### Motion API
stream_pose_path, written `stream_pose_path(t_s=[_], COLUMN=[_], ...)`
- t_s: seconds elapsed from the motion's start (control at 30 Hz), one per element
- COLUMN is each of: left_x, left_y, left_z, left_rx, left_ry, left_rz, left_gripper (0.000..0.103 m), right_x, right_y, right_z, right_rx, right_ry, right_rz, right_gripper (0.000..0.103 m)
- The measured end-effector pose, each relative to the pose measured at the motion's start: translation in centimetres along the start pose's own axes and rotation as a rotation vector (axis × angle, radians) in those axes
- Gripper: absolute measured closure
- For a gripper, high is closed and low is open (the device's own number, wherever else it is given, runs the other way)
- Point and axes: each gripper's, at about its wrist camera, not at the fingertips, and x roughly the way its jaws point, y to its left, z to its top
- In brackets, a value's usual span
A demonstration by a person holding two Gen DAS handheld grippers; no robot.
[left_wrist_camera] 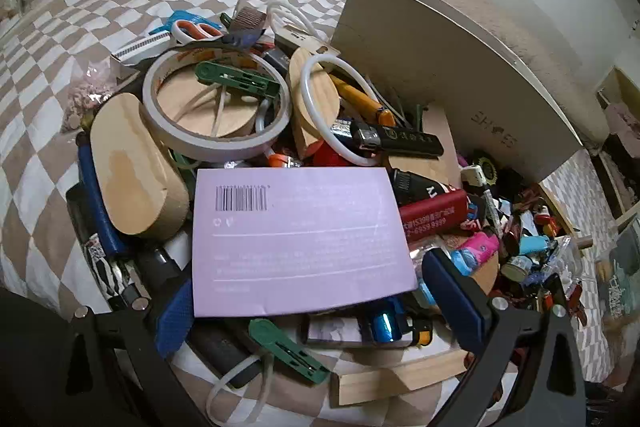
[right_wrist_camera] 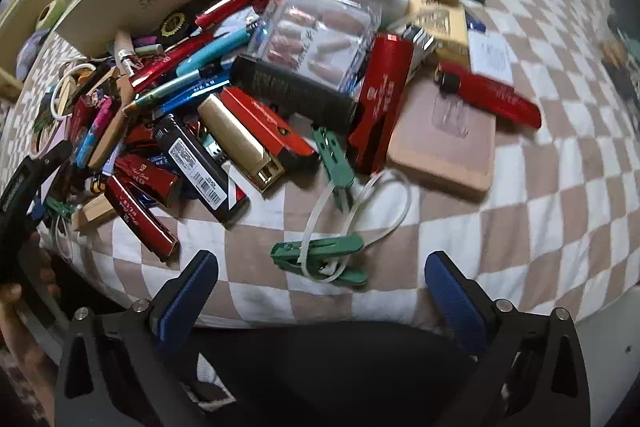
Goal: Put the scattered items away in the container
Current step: 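Lower left tool onto the lilac card while right tool lowers toward green clothespin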
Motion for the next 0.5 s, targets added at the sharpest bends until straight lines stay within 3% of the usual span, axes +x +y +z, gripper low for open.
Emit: stream_pose_path(t_s=[0.1, 0.23, 0.37, 0.5], left_x=[0.0, -0.2, -1.2, -1.6], left_y=[0.6, 0.9, 0.5, 0.8], left_z=[0.3, 0.3, -0.9, -1.1], left_rx=[-0.005, -0.008, -0.004, 0.004], left_ry=[0.005, 0.010, 0.009, 0.006], left_rz=[-0.012, -0.022, -0.030, -0.039], left_gripper=[0.003, 0.007, 0.008, 0.008], right_x=[0.7, 1.1, 0.8, 0.4], right_y=[0.2, 0.0, -0.3, -0.9], right_z=[-0.4, -0.6, -0.8, -1.4], right_rx=[0.010, 0.033, 0.028, 0.019], right_ry=[0.018, 0.006, -0.019, -0.036], right_rz=[0.011, 0.001, -0.041, -0.044], right_gripper=[0.020, 0.024, 0.047, 0.058])
